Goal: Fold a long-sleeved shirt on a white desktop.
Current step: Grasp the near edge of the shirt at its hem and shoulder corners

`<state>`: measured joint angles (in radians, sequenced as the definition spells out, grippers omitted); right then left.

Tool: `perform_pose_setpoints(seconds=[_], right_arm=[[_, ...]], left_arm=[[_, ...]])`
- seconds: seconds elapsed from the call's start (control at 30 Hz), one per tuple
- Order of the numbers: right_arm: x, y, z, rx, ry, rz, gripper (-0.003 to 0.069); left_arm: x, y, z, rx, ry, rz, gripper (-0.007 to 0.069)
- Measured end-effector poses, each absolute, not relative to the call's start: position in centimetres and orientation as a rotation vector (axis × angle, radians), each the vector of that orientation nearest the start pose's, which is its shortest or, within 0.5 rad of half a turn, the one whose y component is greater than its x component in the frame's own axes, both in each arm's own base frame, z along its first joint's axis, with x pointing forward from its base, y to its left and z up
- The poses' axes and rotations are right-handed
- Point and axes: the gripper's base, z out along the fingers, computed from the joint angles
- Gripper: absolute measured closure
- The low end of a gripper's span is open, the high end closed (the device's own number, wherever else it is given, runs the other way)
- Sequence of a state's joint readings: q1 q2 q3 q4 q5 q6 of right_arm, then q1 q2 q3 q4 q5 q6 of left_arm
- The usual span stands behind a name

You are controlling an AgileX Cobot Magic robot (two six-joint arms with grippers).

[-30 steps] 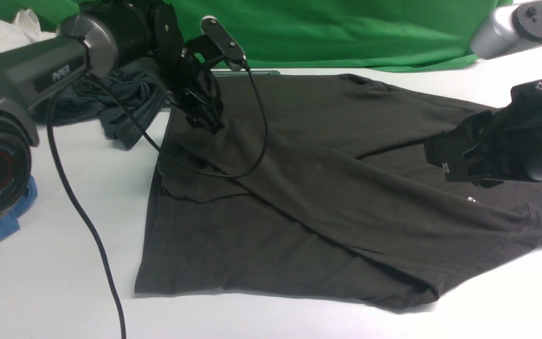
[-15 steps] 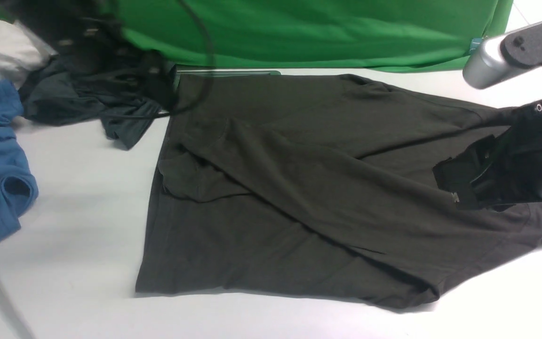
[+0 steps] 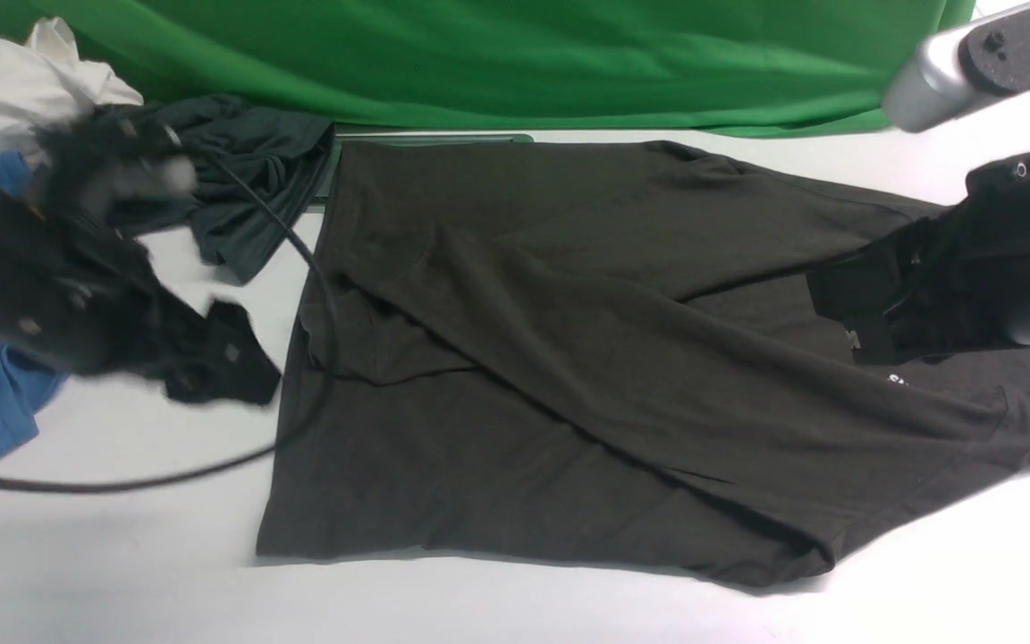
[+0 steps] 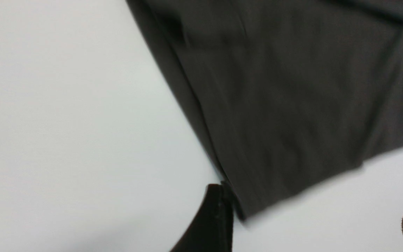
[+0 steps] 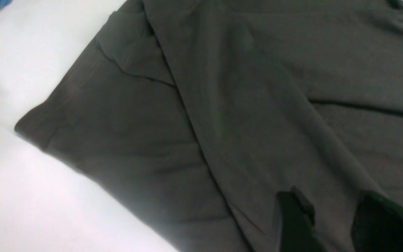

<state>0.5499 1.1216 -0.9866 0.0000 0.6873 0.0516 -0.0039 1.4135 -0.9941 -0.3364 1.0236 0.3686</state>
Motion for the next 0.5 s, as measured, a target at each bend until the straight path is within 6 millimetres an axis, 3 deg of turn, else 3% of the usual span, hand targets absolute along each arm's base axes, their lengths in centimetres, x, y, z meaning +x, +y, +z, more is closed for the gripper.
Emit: perform_pose_setpoints(seconds=[0.1,0.2,0.33,0.5], right_arm=[[19.8,12.1,34.4,-0.582,2.235,0.304,0.0418],[19.8,12.2,34.5,-0.585,2.224,0.304,0.0418],[19.8,12.2,34.5,-0.580,2.225,0.307,0.0418],[19.8,12.2,34.5,-0.577,2.225,0.309,0.0418]], left_arm=[[25.1,-2.8,23.7,0.242,3.049,-0.354,-0.0027],[24.8,-2.8,21.6,0.101,3.129,-0.372,-0.0003],[24.5,-3.2,18.9,-0.141,3.096,-0.446,0.0025],[24.8,-3.3,16.5,-0.271,3.022,-0.454,0.0033]])
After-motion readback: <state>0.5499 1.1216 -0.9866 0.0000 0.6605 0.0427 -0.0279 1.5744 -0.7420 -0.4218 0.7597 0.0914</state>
